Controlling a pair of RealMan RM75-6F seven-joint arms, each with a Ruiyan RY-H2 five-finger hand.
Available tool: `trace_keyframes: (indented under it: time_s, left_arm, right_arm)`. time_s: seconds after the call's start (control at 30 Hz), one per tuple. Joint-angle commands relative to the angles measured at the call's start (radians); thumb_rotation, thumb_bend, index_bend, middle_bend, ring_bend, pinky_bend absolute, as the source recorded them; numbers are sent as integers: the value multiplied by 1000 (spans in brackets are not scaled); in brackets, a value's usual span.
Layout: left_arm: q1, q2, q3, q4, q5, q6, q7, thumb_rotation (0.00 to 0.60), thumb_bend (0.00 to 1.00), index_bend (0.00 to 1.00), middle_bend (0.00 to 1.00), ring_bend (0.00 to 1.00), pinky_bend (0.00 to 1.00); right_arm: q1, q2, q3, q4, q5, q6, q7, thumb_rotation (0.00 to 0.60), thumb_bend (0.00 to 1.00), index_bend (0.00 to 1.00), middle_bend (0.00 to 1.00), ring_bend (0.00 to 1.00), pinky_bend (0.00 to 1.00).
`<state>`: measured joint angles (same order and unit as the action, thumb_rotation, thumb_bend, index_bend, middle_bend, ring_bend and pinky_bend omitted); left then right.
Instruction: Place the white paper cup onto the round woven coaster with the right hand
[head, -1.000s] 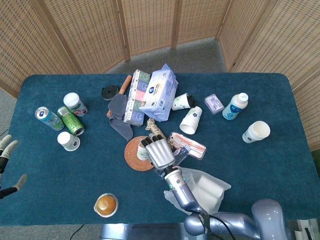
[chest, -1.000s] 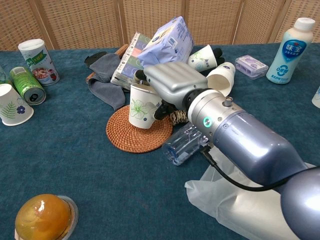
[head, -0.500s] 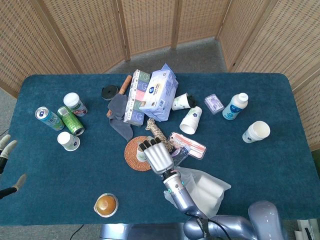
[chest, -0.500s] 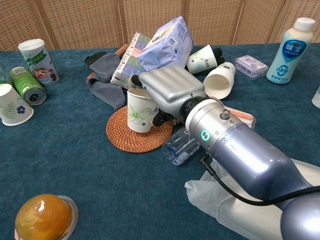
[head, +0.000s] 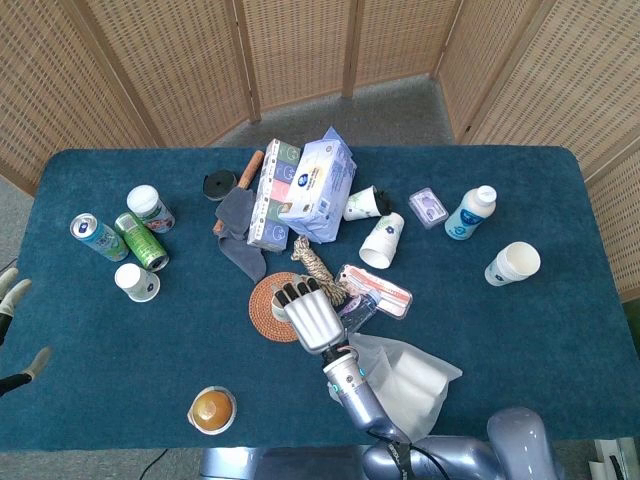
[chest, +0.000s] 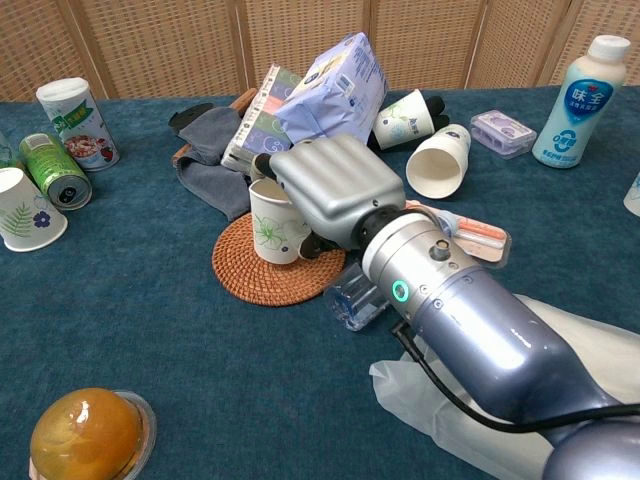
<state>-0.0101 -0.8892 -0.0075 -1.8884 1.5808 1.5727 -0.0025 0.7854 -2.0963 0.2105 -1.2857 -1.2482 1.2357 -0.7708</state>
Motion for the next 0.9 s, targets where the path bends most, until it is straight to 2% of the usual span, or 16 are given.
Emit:
trace_keyframes:
  time_s: [0.03, 0.23, 0.37, 0.6, 0.73, 0.9]
  left_arm:
    - [0, 0, 0, -1, -1, 0, 0, 600, 349, 0, 0, 0, 0]
    - [2, -2, -1, -1, 2, 4, 7, 600, 350, 0, 0, 0, 0]
    - [3, -6, -1, 0, 8, 10, 17, 600, 350, 0, 0, 0, 0]
    - [4, -4, 0, 0, 9, 11, 8, 600, 351, 0, 0, 0, 0]
    - [3, -3, 1, 0, 9, 7, 4, 600, 350, 0, 0, 0, 0]
    - [3, -3, 1, -1, 11, 6, 6, 600, 350, 0, 0, 0, 0]
  right_arm:
    - [-2, -15, -2, 21, -16, 10, -6, 600, 518, 231, 321, 222, 316]
    - [-5, -31, -9, 47, -39, 15, -30, 600, 518, 225, 316, 219, 316]
    - [-11, -39, -8, 48, -41, 15, -44, 600, 509, 181, 295, 202, 315]
    - [-26, -37, -10, 32, -41, -2, -30, 600, 486, 57, 195, 137, 316]
    - [-31, -29, -15, 17, -45, -12, -32, 600, 479, 26, 178, 123, 309]
    - [-37, -15, -15, -13, -36, -28, -50, 600, 459, 0, 94, 75, 285]
